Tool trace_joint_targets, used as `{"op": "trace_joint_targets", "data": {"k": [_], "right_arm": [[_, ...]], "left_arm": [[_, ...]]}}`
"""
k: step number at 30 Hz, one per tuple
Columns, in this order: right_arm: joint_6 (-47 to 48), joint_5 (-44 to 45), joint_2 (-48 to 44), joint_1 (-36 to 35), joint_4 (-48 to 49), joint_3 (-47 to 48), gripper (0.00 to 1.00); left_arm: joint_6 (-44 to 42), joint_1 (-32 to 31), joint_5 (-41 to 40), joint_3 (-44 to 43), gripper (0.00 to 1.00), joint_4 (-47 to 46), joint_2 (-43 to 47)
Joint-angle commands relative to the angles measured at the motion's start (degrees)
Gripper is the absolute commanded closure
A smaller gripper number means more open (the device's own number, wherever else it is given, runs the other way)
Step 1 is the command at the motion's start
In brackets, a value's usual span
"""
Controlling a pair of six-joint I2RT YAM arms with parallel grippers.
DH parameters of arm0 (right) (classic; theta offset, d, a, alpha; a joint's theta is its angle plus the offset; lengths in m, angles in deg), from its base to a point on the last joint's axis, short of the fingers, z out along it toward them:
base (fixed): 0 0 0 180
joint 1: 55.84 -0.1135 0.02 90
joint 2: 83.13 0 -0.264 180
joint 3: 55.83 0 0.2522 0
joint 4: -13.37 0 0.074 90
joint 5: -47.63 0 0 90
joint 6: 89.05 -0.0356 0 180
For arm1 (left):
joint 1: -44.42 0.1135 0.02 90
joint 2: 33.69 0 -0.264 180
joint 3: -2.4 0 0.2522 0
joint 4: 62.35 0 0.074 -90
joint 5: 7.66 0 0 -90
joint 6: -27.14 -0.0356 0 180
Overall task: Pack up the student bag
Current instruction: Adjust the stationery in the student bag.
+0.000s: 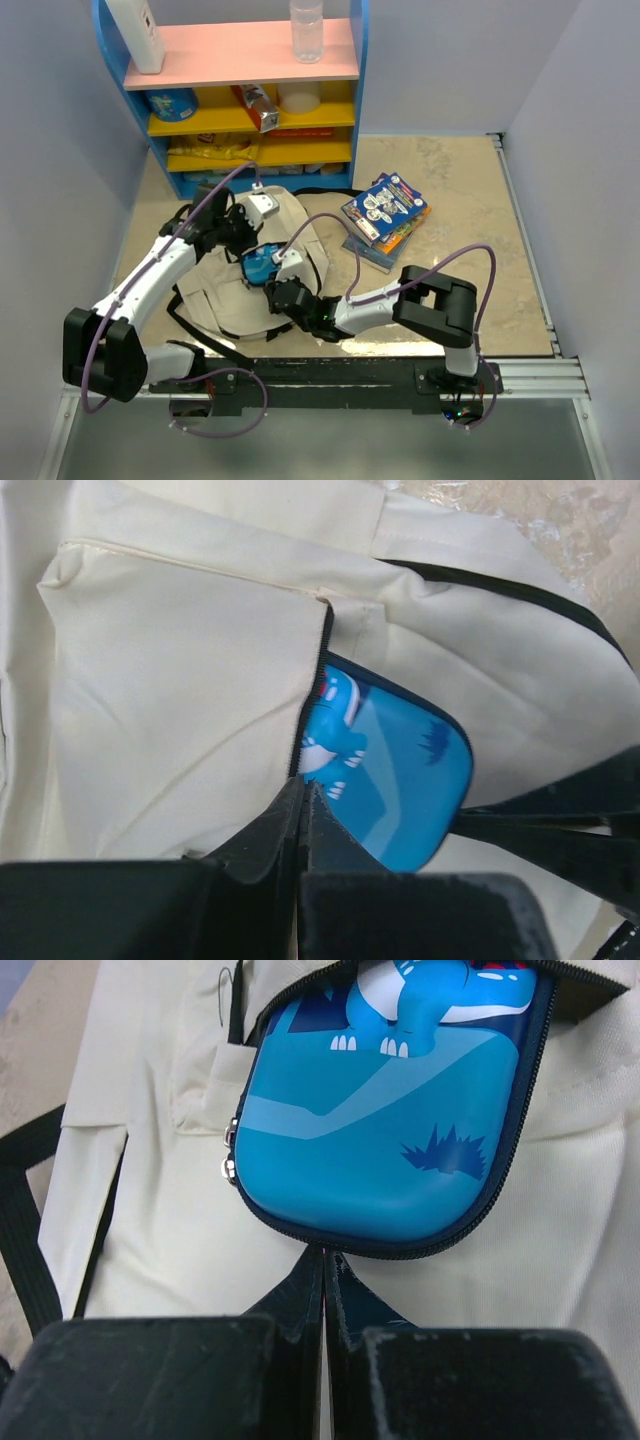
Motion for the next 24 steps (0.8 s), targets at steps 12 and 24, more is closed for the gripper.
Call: {"op": "trace_joint_targets", "data": {"k": [12, 24], "right_arm": [[5.3, 8.4, 3.9, 3.2, 6.6, 10.3, 1.0], [-0.6, 11.7, 2.3, 3.3, -0.2, 7.5, 1.0]], "left_arm": [[-3.1, 5.4, -4.3, 1.4, 0.72, 3.4, 5.9], [-22.4, 31.7, -2.2, 4.3, 0.43, 2.9, -7.9]]}}
